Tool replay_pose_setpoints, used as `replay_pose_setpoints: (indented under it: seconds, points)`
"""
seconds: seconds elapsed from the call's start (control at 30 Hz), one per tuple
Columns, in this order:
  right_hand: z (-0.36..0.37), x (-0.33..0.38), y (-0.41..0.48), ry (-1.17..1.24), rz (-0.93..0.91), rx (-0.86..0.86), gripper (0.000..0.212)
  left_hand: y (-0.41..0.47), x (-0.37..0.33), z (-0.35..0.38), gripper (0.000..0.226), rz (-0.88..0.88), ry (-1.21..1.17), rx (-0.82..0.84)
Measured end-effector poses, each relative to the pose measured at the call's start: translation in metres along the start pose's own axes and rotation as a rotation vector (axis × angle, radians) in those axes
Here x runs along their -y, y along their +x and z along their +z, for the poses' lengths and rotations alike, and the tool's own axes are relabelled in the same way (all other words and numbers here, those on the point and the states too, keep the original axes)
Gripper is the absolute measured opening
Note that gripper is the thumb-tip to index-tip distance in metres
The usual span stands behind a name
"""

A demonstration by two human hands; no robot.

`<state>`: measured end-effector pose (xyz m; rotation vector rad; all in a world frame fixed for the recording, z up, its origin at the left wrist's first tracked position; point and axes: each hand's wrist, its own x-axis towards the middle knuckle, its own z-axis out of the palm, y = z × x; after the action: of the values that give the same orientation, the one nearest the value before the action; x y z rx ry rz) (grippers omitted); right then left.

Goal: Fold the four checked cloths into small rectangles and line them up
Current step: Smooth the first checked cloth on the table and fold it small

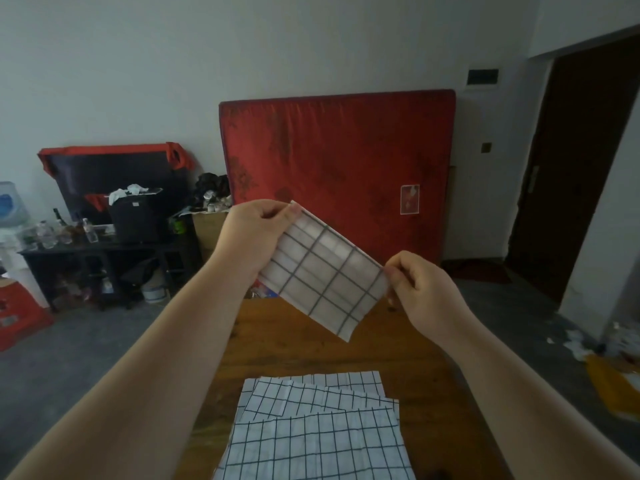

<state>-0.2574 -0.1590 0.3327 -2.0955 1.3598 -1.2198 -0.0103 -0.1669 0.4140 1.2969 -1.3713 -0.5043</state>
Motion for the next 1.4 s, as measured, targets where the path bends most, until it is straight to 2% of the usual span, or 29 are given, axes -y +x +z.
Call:
replay_pose_setpoints:
  seconds: [0.13, 0.33, 0.53, 0.67, 0.87, 1.1, 1.17, 1.3, 1.4]
  points:
    - [-0.004, -0.011, 0.001, -0.057, 0.032, -0.039, 0.018, 0.001, 0.001, -0.003, 0.014, -0.015, -0.014, -0.021]
    - [0.004, 0.008, 0.011, -0.039, -0.093, -0.167, 0.009, -0.007, 0.000, 0.012, 0.018, 0.047, 0.129, 0.124]
    - [0.018, 0.033, 0.021, 0.083, -0.075, -0.003, 0.016, -0.019, 0.002, 0.033, 0.019, 0.139, 0.213, 0.227]
    - [0.015, 0.034, 0.018, 0.088, -0.044, 0.024, 0.021, -0.015, 0.003, 0.024, 0.019, 0.144, 0.195, 0.169]
    - [0.015, 0.014, 0.003, 0.075, 0.004, 0.066, 0.018, -0.008, 0.007, -0.003, 0.015, 0.031, 0.040, 0.062]
    - [0.014, -0.007, -0.001, -0.056, 0.058, 0.049, 0.016, -0.004, 0.008, -0.018, 0.014, -0.003, -0.016, -0.043]
    - [0.012, -0.010, 0.000, -0.090, 0.069, 0.005, 0.016, -0.005, 0.009, -0.017, 0.014, -0.005, -0.018, -0.036]
    - [0.013, -0.002, 0.002, 0.004, 0.006, -0.068, 0.011, -0.008, 0.010, -0.009, 0.017, -0.006, 0.038, 0.064]
    - [0.020, 0.008, 0.003, 0.071, -0.048, -0.036, 0.022, -0.009, 0.010, -0.005, 0.018, -0.010, 0.048, 0.119]
